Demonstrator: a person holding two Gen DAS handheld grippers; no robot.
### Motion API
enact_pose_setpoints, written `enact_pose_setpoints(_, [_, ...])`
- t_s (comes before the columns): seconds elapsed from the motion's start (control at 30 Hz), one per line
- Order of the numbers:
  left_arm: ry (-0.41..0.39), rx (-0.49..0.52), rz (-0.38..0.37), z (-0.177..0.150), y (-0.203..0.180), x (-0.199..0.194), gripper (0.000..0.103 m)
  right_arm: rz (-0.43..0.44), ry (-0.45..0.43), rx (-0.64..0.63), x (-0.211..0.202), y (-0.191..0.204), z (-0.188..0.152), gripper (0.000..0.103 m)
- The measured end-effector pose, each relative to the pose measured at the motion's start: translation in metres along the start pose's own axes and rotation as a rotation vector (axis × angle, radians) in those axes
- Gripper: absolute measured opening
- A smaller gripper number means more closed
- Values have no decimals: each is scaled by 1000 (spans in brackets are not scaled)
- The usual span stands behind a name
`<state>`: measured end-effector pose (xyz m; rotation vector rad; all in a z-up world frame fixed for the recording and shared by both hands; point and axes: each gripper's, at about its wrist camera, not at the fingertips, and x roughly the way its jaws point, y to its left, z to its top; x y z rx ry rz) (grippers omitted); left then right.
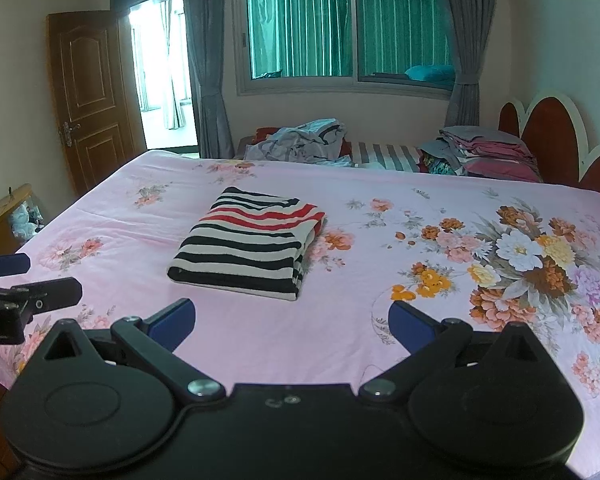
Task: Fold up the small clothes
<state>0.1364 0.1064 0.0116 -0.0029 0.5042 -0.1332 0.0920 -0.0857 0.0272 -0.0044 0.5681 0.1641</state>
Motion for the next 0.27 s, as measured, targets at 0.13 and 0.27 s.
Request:
enact_pose_setpoints(0.13, [-27, 12, 8, -1, 0, -1, 103, -2, -1, -2, 0, 1, 0, 103])
enact_pose_setpoints(0.27, [-16, 4, -10, 2, 1, 1, 103, 5, 1, -5, 2, -1, -1, 103])
